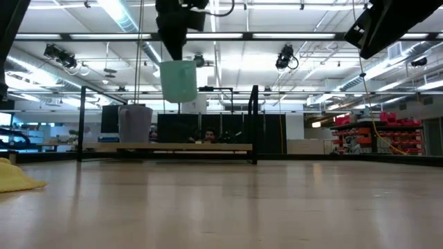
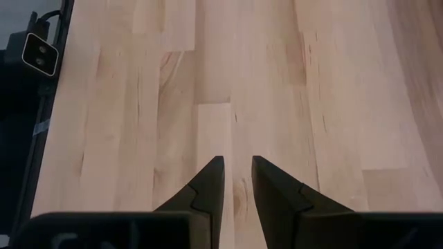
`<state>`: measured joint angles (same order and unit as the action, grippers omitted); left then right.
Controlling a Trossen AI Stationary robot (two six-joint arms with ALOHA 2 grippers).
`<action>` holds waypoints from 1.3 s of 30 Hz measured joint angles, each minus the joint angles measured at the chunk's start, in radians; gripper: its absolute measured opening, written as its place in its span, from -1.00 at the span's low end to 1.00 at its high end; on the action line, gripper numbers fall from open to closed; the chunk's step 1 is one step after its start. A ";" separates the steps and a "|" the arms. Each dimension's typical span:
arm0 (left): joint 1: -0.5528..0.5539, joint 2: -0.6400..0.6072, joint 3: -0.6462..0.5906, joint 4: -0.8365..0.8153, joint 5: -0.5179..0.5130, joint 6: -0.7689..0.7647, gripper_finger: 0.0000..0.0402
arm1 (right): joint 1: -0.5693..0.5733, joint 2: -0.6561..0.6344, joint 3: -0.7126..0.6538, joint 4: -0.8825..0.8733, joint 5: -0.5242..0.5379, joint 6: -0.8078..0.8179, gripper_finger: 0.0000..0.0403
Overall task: Stack small to large cups/mugs on shelf
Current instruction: Put the light blue mug on the shelf
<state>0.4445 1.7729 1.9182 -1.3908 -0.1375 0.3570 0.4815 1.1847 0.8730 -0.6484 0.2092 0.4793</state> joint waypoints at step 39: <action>0.253 0.243 -0.002 0.079 0.261 0.598 -0.95 | -0.345 0.000 0.000 0.016 -0.031 -0.213 -0.75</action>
<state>0.6975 2.0162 1.9167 -1.3114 0.1238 0.9550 0.1368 1.1847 0.8726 -0.6324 0.1782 0.2666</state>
